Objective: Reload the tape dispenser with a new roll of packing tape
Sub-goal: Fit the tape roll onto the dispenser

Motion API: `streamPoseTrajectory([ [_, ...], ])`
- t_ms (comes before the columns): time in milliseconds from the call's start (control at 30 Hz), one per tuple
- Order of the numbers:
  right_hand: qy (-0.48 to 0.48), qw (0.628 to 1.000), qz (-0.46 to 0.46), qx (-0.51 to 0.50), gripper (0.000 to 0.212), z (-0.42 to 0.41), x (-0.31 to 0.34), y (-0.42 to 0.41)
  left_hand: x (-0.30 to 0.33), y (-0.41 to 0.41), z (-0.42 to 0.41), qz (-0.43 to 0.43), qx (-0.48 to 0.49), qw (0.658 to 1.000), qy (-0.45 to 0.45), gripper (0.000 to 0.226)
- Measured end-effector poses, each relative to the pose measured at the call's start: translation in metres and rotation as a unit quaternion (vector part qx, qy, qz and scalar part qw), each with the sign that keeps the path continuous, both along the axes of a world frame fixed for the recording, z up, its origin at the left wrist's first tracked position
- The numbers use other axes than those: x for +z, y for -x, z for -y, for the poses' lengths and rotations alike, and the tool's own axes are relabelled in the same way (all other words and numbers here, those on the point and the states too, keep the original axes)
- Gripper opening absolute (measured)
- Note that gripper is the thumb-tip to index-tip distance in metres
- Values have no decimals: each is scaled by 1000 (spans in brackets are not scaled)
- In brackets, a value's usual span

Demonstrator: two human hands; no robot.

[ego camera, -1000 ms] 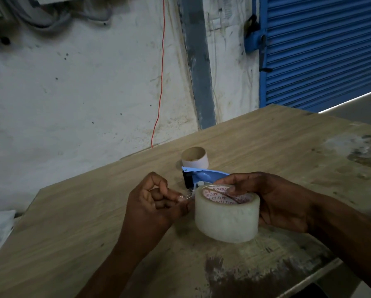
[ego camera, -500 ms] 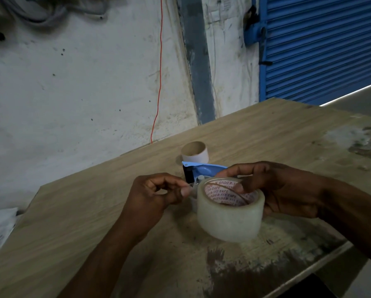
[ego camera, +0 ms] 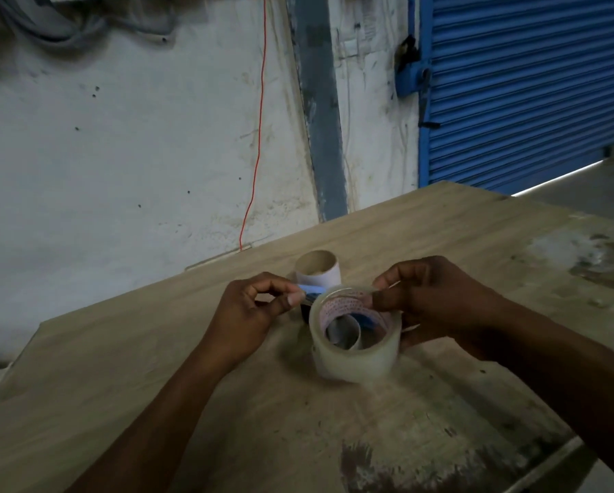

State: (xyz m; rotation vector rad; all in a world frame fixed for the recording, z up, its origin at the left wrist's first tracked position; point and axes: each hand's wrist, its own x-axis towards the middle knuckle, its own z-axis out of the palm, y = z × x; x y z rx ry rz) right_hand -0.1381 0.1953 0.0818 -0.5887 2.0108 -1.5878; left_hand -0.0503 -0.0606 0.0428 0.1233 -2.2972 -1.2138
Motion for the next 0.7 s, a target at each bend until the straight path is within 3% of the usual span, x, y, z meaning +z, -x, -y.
streamPoseTrajectory([
  [167,-41,994,-37,-93,16,12,-12,-14,-10,24,16,-13,-28,999,21,8],
  [367,-77,987,-95,-102,15,18,-7,-27,-7,37,23,22,-94,995,-20,12],
  [533,-110,979,-128,-111,18,24,-6,-25,-10,40,25,27,-84,995,-53,13],
  [700,-216,923,-290,-131,53,13,-10,-36,-20,23,17,15,-35,998,-41,5],
])
